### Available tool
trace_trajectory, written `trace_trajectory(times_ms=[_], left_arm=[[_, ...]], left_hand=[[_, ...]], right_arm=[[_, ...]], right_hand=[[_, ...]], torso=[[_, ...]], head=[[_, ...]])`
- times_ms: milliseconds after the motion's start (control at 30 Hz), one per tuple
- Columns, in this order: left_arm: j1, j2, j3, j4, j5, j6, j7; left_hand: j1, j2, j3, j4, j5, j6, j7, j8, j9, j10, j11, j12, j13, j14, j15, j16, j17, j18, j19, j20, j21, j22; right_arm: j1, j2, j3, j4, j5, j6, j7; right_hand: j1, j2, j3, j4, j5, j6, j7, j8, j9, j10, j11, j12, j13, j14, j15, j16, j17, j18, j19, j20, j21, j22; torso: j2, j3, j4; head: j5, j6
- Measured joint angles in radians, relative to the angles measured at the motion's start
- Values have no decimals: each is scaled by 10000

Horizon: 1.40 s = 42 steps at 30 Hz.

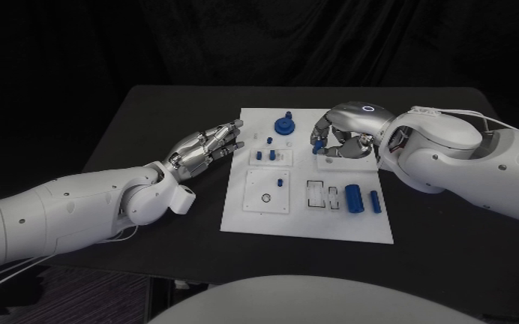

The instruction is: Assemble the parts on the task board

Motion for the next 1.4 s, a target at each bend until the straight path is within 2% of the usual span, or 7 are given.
trace_trajectory(times_ms=[167, 333, 600, 700, 900, 1100, 1400], left_arm=[[-23, 23, 2, -28, 0, 3, 0], [-57, 12, -1, -42, 0, 8, 0], [-63, 15, 0, -58, 2, 14, 0], [-63, 36, 1, -73, 2, 18, 0], [-65, 75, 1, -99, 2, 33, 1], [-67, 122, 1, -115, 2, 46, 1], [-69, 138, 1, -137, 2, 66, 1]], left_hand=[[0, 0, 28, 29, 0, 0, 0, 0, 0, 0, 0, 0, 0, 0, 0, 0, 0, -1, 0, 0, 0, -17], [0, 0, 28, 28, 0, 0, 0, 0, 0, 0, 0, 0, 0, 0, 0, 0, 0, -1, 0, 0, 0, -33], [0, 0, 28, 28, 0, 0, 0, 0, 0, 35, 34, -1, 0, 0, 0, 0, 0, 0, 0, 0, 0, -33], [0, 0, 28, 28, 0, 0, 0, 0, -1, 35, 34, -1, 0, 0, 0, 0, 0, 0, 0, 0, 0, -33], [0, 0, 28, 28, 0, 0, 0, 0, -1, 35, 34, -1, 0, 0, 0, 0, 0, -1, 0, 0, 0, -32], [0, 0, 27, 28, 0, 0, 0, 0, -1, 35, 34, -1, 0, 0, 0, 0, 0, 0, 0, 0, 0, -42], [0, 0, 56, 56, 0, 0, 0, 0, -1, 35, 34, -2, 0, 0, 0, 0, 0, 0, 0, 0, 0, -42]], right_arm=[[-7, 227, 0, 516, -41, 10, 35], [-329, 738, -2, 641, -355, 78, 121], [-875, 1720, -8, 110, -1162, 218, 329], [-1050, 2036, -6, -143, -1424, 253, 421], [-1394, 2496, -3, -576, -1757, 320, 592], [-1574, 2707, -5, -855, -1937, 412, 694], [-1626, 2770, -5, -1002, -2038, 541, 745]], right_hand=[[0, 0, -29, -29, 0, 36, -27, 0, -1, 108, -37, -51, 23, 120, -33, 119, 240, 0, 88, -18, 242, 0], [-2, -1, -11, -48, 0, 54, -14, 0, -2, 143, -72, -88, 32, 133, -47, 163, 366, 0, 124, -53, 349, 0], [-3, -5, 44, -126, 195, 67, -27, 0, -2, 143, -71, -245, 32, 207, -41, 213, 494, 0, 170, -31, 467, 0], [-3, -6, 44, -126, 245, 69, -29, 0, -2, 178, -36, -245, 32, 265, -52, 278, 631, -161, 195, -55, 621, 0], [89, -99, 56, -192, 319, 71, -34, 1, -2, 180, -35, -292, 34, 303, -19, 358, 746, -159, 266, -55, 731, 0], [100, -111, 56, -192, 351, 70, -35, 1, -2, 180, -34, -328, 37, 303, -19, 393, 807, -158, 266, -55, 793, 0], [101, -113, 84, -221, 351, 54, -52, 2, -2, 181, -33, -366, 37, 302, -19, 406, 827, -156, 266, -55, 799, 0]], torso=[[0, 0, 0], [0, 0, 0], [0, -2, 0], [-1, -2, 0], [-1, -3, 0], [-1, -3, 0], [-1, -3, 0]], head=[[131, 0], [224, 0], [304, 0], [315, 0], [316, 0], [318, 0], [308, 0]])
